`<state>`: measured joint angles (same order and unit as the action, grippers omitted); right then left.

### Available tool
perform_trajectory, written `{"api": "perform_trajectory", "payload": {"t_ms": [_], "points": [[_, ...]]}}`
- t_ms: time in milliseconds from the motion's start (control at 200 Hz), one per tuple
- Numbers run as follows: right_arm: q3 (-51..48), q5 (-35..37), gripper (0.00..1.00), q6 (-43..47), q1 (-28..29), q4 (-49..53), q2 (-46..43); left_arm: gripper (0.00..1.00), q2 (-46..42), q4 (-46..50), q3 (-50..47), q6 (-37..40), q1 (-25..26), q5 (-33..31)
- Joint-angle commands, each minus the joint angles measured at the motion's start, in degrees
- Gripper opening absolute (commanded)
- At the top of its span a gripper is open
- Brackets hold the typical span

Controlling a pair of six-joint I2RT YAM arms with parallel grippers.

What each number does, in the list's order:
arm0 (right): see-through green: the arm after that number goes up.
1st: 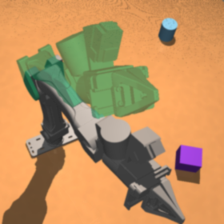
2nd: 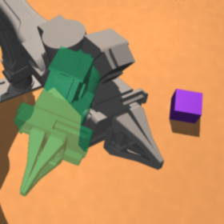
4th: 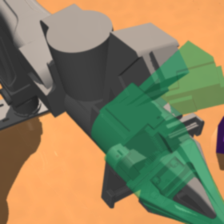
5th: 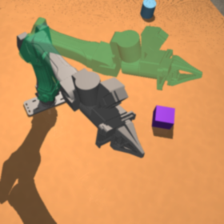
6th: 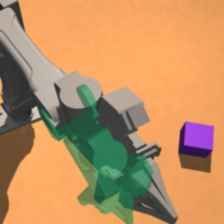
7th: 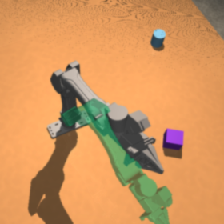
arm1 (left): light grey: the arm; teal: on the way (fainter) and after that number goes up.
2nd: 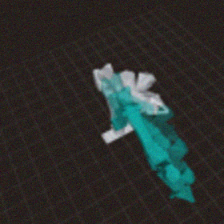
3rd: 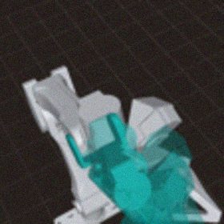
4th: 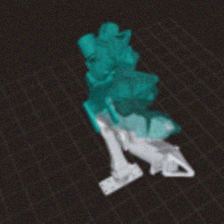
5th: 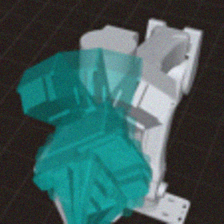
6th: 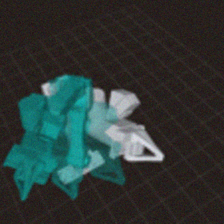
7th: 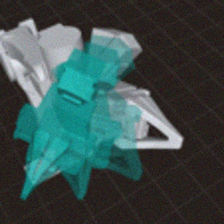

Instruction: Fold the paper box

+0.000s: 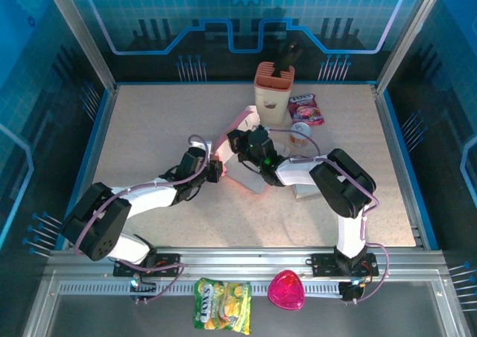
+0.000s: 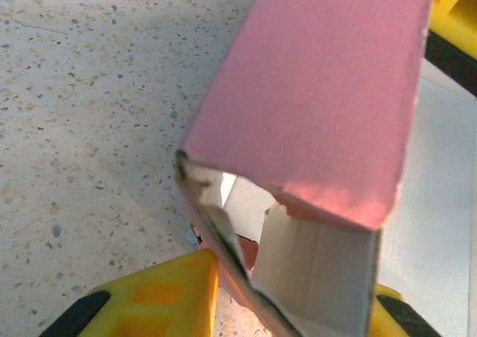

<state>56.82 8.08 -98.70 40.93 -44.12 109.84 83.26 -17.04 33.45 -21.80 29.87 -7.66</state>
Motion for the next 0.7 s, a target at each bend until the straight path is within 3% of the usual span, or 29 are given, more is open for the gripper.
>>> {"api": "perform_trajectory", "payload": {"t_ms": [0,180,695], "points": [[1.0,-2.0,0.0,-1.6,1.8,3.1,0.1,0.26,1.5,-3.4,2.8,-1.4,1.0,0.3],[1.2,-0.1,0.0,-3.3,2.3,4.2,-0.8,0.28,2.1,-1.2,3.4,-5.4,1.2,-6.2],[0.1,3.5,0.0,-7.0,4.2,5.4,-1.9,0.24,7.3,5.8,11.2,-10.5,3.5,-15.7]]}}
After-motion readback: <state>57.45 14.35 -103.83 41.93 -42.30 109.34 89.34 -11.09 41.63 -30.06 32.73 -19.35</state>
